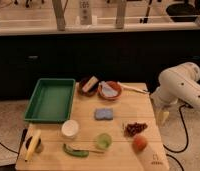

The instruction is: Wipe tray with sponge

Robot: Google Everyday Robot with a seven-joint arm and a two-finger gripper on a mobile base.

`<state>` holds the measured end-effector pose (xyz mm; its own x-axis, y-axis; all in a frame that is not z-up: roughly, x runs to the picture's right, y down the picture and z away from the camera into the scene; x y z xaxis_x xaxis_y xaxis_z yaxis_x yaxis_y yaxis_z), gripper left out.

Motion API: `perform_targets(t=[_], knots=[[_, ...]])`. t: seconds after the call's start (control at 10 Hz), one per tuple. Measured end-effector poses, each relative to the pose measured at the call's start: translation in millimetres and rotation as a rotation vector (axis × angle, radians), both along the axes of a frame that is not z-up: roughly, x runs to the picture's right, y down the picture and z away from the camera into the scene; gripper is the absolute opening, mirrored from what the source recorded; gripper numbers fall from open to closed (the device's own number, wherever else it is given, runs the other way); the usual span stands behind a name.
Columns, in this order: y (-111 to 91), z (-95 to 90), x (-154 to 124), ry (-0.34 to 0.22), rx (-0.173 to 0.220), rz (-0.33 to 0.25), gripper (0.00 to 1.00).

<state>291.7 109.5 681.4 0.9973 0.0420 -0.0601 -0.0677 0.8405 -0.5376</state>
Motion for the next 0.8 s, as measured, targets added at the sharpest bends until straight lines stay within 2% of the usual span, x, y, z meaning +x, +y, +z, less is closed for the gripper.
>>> perform_targets(t=[0.6,0.8], knots=[[0.1,0.0,0.0,0.000,0.000,0.000,0.80],[3.0,6.9,-10.2,-0.011,-0.005,-0.016,0.80]])
